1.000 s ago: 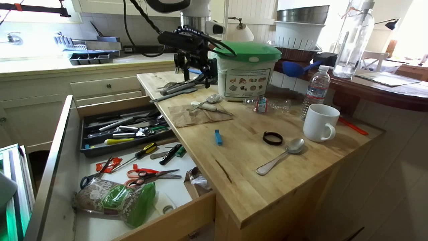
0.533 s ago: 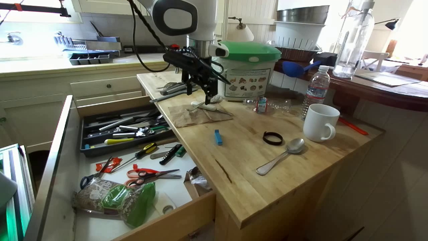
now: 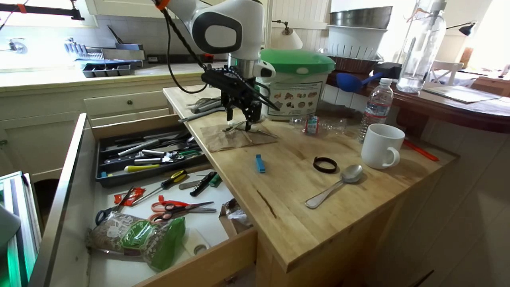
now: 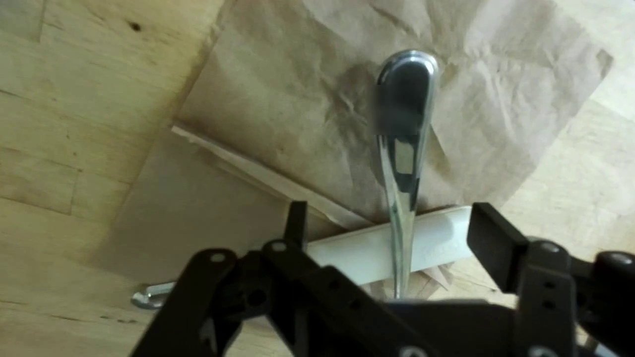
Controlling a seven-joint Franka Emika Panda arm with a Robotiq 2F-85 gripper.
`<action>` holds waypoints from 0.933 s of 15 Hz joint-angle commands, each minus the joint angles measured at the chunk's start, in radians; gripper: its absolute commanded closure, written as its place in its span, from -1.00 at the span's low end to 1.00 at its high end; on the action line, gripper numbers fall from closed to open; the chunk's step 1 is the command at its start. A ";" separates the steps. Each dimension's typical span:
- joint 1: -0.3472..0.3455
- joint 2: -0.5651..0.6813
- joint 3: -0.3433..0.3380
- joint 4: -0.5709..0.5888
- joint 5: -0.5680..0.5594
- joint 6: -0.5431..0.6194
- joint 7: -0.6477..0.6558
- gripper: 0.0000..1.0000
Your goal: Put the spoon in the the drawer
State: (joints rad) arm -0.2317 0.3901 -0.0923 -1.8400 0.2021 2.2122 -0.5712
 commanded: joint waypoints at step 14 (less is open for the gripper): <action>-0.024 0.048 0.055 0.091 -0.028 -0.103 -0.093 0.93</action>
State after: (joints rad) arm -0.2357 0.4284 -0.0574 -1.7659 0.1765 2.1482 -0.6305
